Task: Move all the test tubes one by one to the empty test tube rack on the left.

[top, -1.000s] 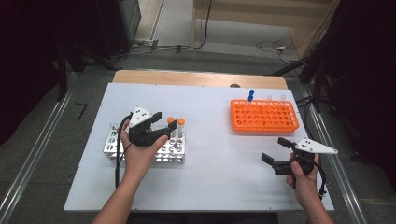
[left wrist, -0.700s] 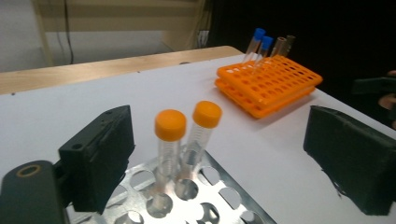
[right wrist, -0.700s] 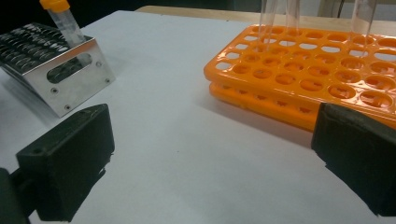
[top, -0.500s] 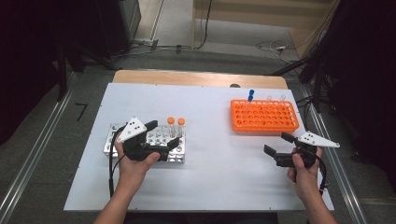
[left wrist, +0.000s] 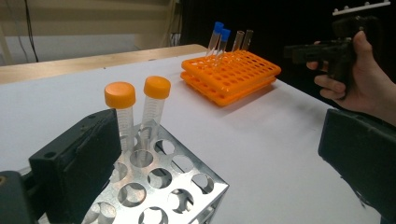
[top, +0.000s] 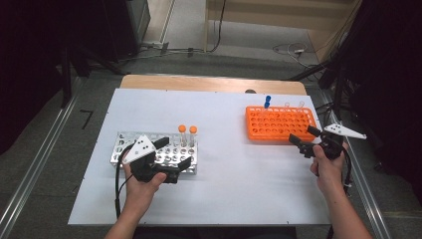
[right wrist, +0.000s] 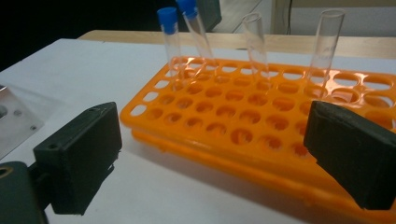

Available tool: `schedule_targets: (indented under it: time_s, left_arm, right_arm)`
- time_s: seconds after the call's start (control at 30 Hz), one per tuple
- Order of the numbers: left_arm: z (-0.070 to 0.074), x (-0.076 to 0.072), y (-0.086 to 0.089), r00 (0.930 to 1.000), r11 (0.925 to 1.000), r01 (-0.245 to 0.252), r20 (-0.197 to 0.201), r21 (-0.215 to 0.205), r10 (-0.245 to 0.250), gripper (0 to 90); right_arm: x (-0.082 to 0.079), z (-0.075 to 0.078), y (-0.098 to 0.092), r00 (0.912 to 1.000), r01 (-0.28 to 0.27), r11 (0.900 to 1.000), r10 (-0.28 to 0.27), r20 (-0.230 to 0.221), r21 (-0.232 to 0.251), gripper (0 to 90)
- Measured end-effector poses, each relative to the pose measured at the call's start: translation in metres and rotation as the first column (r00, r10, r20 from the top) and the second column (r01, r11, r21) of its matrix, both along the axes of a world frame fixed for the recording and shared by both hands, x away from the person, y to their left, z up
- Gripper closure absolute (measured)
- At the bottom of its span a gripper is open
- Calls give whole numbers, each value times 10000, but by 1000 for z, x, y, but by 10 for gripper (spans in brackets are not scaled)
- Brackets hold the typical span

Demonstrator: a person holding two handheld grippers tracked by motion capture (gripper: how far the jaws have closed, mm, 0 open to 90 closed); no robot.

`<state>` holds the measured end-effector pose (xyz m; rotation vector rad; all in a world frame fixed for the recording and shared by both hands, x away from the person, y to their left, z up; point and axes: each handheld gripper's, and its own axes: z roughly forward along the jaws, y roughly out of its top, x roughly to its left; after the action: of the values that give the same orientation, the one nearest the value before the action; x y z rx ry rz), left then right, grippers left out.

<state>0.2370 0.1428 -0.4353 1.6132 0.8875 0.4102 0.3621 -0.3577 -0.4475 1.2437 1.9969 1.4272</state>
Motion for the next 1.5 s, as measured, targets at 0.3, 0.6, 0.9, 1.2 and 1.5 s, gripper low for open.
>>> schedule_targets:
  time_s: [0.3,0.6,0.9,1.2,1.5]
  left_arm:
    - [-4,-1,0,9999,10000,71,-138,49,-71,0]
    - [-4,-1,1,9999,10000,19,-151,-43,-19,0]
    - [-5,-1,1,9998,10000,2,-210,8,-1,0]
    - [-5,-2,2,9997,10000,-46,-257,53,47,0]
    - [-4,-3,3,9997,10000,-32,-262,-42,31,0]
  right_arm:
    - [44,2,-6,9853,1659,9861,-1661,-408,-76,327]
    - [79,-9,-6,9622,2481,9665,-2537,-992,-657,521]
    - [98,-16,1,9526,2664,9576,-2789,-1217,-1095,575]
    - [102,-19,14,9446,3008,9404,-3167,-862,-1588,662]
    - [99,-19,17,9342,3426,9198,-3551,-345,-1913,737]
